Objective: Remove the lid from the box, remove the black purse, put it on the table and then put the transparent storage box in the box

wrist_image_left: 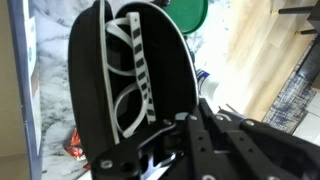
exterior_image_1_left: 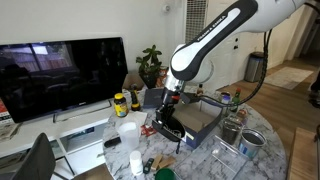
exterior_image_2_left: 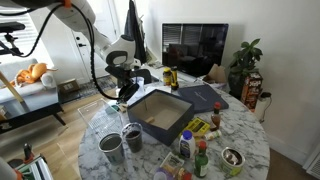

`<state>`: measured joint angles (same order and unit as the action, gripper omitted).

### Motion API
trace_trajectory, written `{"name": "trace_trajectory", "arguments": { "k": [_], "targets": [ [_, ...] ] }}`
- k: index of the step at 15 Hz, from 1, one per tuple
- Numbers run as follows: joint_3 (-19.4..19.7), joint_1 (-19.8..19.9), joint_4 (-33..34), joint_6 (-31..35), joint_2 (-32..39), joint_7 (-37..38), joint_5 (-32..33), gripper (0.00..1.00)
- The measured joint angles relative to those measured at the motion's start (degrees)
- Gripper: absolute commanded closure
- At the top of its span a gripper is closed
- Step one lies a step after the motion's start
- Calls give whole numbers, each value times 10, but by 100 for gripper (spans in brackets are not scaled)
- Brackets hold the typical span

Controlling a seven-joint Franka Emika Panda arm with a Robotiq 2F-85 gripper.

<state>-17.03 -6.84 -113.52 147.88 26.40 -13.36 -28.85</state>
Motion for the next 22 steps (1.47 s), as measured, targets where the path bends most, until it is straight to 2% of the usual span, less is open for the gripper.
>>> {"name": "trace_trajectory", "arguments": {
  "k": [6,7,8,12,14,17,19,22],
  "targets": [
    [-35,45,37,25,83,-55,-29,99],
    [-40,50,41,32,94,-59,-29,70],
    [-44,54,46,38,105,-61,-29,69],
    [-67,71,56,50,120,-62,-29,40],
    [-79,81,53,50,107,-61,-29,25],
    [-76,92,21,45,55,-48,-29,3],
    [-51,95,-24,17,0,-22,-23,0],
    [8,96,-103,-48,-84,17,0,0]
  ]
}}
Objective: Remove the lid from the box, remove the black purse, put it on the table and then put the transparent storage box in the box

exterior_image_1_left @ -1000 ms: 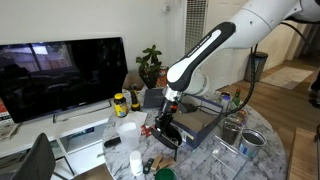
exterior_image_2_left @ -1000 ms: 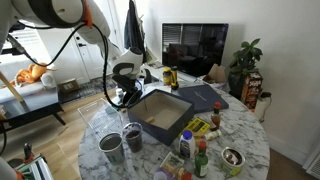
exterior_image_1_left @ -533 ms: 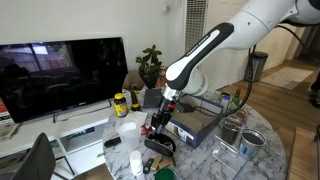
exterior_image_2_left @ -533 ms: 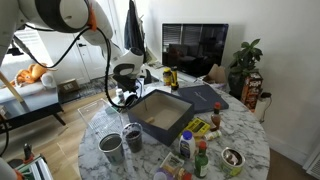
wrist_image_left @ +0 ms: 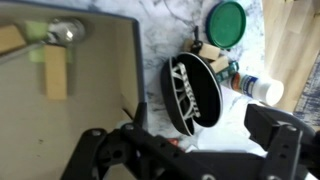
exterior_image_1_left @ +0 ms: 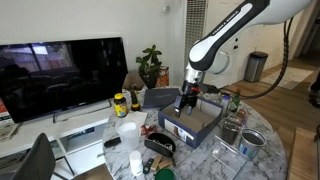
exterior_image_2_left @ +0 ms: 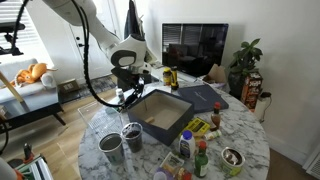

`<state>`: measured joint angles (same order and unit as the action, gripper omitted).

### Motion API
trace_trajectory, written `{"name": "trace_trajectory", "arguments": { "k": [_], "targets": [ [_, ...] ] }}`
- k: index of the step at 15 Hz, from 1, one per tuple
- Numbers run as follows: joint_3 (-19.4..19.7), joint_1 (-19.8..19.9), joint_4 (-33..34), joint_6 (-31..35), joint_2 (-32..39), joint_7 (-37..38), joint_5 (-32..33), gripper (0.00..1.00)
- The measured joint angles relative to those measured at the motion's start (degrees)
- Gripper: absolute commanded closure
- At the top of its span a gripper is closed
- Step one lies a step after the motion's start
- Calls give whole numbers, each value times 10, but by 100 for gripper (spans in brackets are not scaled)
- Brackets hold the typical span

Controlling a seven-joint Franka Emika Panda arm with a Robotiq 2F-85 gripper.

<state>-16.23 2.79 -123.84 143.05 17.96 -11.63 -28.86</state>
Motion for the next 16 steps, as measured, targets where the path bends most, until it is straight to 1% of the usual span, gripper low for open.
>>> {"name": "trace_trajectory", "arguments": {
  "k": [3,5,7,11,16],
  "targets": [
    [48,1,-64,-98,-67,8,27,0],
    [67,0,-95,-164,-98,7,42,0],
    [78,-5,-121,-204,-116,10,59,0],
    [80,-25,-158,-218,-125,10,50,0],
    [81,-34,-162,-214,-122,12,48,0]
  ]
}}
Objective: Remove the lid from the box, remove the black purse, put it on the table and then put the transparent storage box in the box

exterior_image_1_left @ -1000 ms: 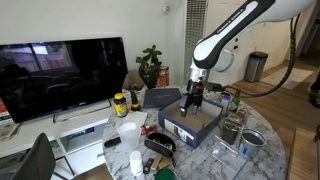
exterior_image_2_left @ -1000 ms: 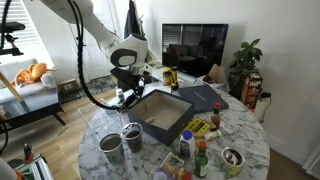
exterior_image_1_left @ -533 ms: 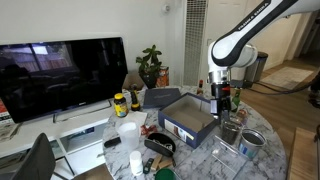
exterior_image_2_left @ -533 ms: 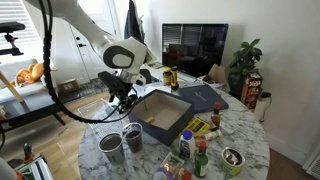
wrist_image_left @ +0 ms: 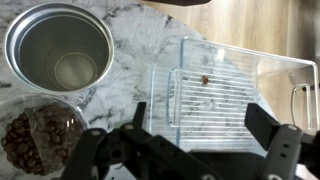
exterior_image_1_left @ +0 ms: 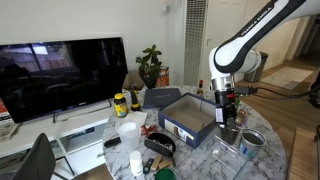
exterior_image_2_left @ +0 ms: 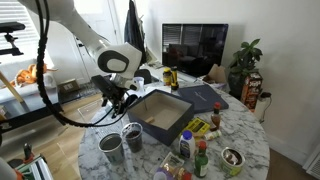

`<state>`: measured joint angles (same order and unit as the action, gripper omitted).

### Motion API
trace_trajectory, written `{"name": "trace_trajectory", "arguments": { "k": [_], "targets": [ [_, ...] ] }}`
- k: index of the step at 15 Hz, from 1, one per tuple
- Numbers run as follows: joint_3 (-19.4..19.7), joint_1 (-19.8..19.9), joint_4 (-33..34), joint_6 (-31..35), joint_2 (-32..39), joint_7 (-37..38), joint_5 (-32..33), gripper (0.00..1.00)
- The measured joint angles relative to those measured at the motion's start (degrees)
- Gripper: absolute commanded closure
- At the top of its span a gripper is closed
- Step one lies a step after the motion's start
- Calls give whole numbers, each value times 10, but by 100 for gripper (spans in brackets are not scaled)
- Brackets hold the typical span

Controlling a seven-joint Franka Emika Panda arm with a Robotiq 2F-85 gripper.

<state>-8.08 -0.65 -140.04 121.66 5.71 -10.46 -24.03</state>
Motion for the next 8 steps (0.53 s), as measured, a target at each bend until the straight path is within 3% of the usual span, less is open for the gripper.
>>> {"name": "trace_trajectory", "arguments": {
  "k": [8],
  "targets": [
    [-12,-35,-69,147,21,-3,-8,2]
  ]
}}
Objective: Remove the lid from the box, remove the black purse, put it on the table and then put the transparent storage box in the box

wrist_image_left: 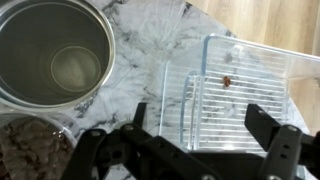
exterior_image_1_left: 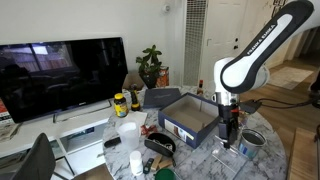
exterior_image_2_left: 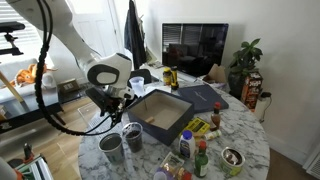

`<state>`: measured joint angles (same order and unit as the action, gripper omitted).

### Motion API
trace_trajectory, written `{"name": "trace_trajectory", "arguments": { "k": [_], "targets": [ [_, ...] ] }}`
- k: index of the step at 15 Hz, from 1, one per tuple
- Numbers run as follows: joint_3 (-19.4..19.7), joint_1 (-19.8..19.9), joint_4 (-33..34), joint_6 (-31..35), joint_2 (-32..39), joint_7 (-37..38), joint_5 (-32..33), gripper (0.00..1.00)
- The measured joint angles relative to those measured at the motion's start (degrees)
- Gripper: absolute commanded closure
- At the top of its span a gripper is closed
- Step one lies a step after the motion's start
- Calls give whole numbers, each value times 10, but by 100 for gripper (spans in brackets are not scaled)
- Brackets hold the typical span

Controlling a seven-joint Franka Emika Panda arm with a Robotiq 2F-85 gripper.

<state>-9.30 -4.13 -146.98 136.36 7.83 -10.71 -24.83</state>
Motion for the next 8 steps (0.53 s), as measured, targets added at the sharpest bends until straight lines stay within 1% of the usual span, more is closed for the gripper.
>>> {"name": "trace_trajectory", "arguments": {
  "k": [1,2,3,4,8],
  "targets": [
    [-4,-4,-9,17,0,-1,-7,12],
    [-9,-7,-16,31,0,-1,-14,27],
    [-12,-10,-22,43,0,-1,-19,30],
    [-15,-12,-26,53,1,-1,-23,40],
    [-21,-15,-32,84,10,-1,-28,70]
  ]
}}
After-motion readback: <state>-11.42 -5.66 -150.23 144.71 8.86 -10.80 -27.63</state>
